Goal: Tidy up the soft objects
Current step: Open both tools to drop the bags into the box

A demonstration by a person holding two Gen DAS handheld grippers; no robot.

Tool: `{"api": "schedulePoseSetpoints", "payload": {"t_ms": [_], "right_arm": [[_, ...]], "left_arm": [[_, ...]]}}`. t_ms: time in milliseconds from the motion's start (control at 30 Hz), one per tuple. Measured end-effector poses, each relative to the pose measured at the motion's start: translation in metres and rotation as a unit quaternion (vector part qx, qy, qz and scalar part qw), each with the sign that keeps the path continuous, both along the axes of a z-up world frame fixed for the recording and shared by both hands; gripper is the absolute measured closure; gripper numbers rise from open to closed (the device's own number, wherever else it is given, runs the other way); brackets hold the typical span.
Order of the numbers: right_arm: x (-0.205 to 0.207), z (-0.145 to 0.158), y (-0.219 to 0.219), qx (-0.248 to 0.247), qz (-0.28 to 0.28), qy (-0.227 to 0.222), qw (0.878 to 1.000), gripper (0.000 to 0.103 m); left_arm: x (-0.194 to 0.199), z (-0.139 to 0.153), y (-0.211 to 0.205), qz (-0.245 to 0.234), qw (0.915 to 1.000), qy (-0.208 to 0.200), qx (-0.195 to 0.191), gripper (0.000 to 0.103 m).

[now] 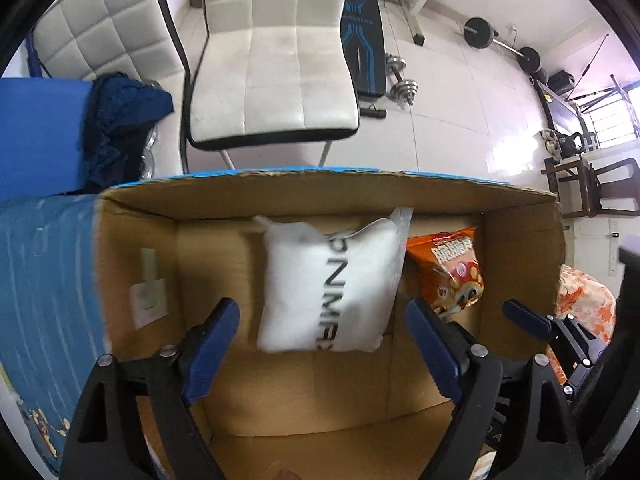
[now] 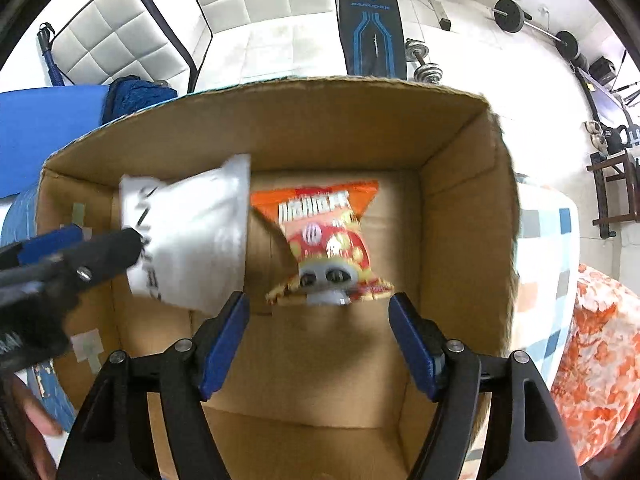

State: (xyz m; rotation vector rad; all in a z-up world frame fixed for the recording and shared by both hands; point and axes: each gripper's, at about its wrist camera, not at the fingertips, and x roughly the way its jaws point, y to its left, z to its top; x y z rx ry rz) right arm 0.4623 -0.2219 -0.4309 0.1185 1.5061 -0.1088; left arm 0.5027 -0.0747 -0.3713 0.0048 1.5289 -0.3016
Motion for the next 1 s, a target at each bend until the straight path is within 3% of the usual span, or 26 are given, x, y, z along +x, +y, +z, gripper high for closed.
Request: {"api": "schedulePoseSetpoints", "payload": {"t_ms": [167,300,700,1000], "right_arm": [[-0.028,0.015,0.003,-0.009,0.005,-0.014,1.0,0.016],[-0.058,0.033,0.005,-0.006,0.007,-0.037,0.999,0.0],[-0.151,0.104,0.014,-0.022,-0.008,-0.12,0.992,0.0],[-0.208,0.158,0.03,-0.028,-0.023,-0.164,0.986,0.0]], "left_arm": [[-0.019,0.025,0.013,0.009,0.9988,-0.046,0.016,0.002],[-0.053,0.048,0.025,0.025,0.9944,-0.099,0.029,0.0],[-0.152,0.115,0.035,0.04,0.9762,-0.205,0.059,0.0],[-0.206,0.151,0.045,0.03,0.9689,-0.24,0.049,0.0]]}}
